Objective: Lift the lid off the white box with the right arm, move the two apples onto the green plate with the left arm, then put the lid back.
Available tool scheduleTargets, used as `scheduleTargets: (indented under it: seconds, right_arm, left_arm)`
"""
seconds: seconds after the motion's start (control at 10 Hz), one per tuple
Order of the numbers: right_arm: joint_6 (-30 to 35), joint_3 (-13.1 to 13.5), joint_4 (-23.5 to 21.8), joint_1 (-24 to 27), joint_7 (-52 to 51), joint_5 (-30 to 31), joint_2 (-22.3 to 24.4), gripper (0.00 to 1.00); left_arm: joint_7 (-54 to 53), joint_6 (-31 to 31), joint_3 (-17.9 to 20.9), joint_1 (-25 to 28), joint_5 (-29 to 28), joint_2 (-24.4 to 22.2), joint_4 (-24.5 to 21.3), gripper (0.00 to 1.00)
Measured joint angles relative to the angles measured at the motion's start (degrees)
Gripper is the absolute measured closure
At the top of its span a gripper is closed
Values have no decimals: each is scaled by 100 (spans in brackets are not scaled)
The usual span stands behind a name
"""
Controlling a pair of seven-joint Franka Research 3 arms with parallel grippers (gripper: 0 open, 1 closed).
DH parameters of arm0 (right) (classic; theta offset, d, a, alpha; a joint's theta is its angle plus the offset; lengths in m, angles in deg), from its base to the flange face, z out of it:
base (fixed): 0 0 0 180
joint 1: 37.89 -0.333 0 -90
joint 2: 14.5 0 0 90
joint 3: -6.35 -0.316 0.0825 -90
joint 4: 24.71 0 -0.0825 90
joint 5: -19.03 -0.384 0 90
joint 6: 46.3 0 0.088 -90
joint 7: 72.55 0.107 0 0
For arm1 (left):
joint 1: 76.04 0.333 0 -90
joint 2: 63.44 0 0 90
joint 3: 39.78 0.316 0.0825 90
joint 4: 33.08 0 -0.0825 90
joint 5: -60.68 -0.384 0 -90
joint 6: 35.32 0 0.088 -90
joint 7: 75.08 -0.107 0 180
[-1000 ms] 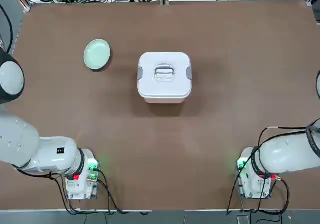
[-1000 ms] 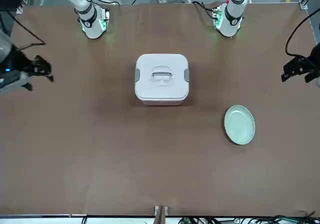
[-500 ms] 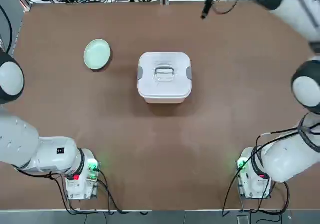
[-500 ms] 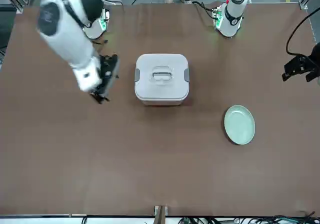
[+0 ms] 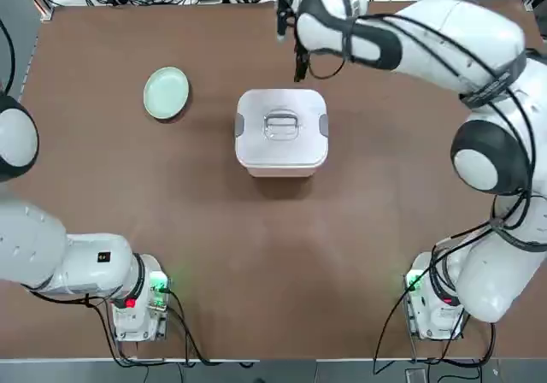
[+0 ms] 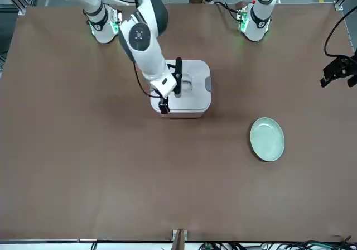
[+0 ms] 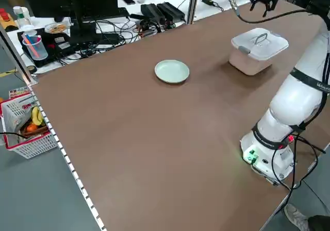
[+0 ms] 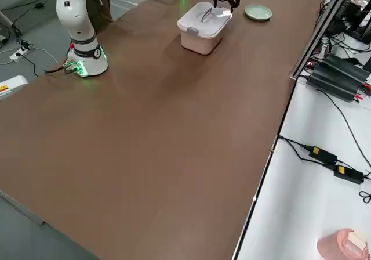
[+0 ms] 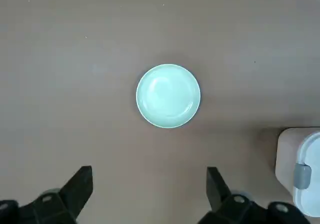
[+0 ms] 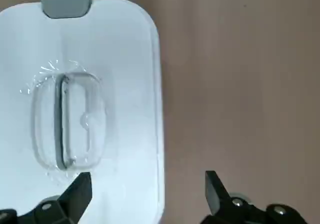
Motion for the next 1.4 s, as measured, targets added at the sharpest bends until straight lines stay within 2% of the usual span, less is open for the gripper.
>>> scheduleTargets:
  seconds: [0.4, 1.4]
  right_arm:
    - [404, -6, -21, -438, 1106, -1, -40, 0]
    - [63, -1, -363, -612, 1388, 479, -72, 0]
  left_arm:
    - [0, 0, -11, 3, 0, -10, 1, 0]
    - [-28, 0, -12, 92, 0, -160, 3, 0]
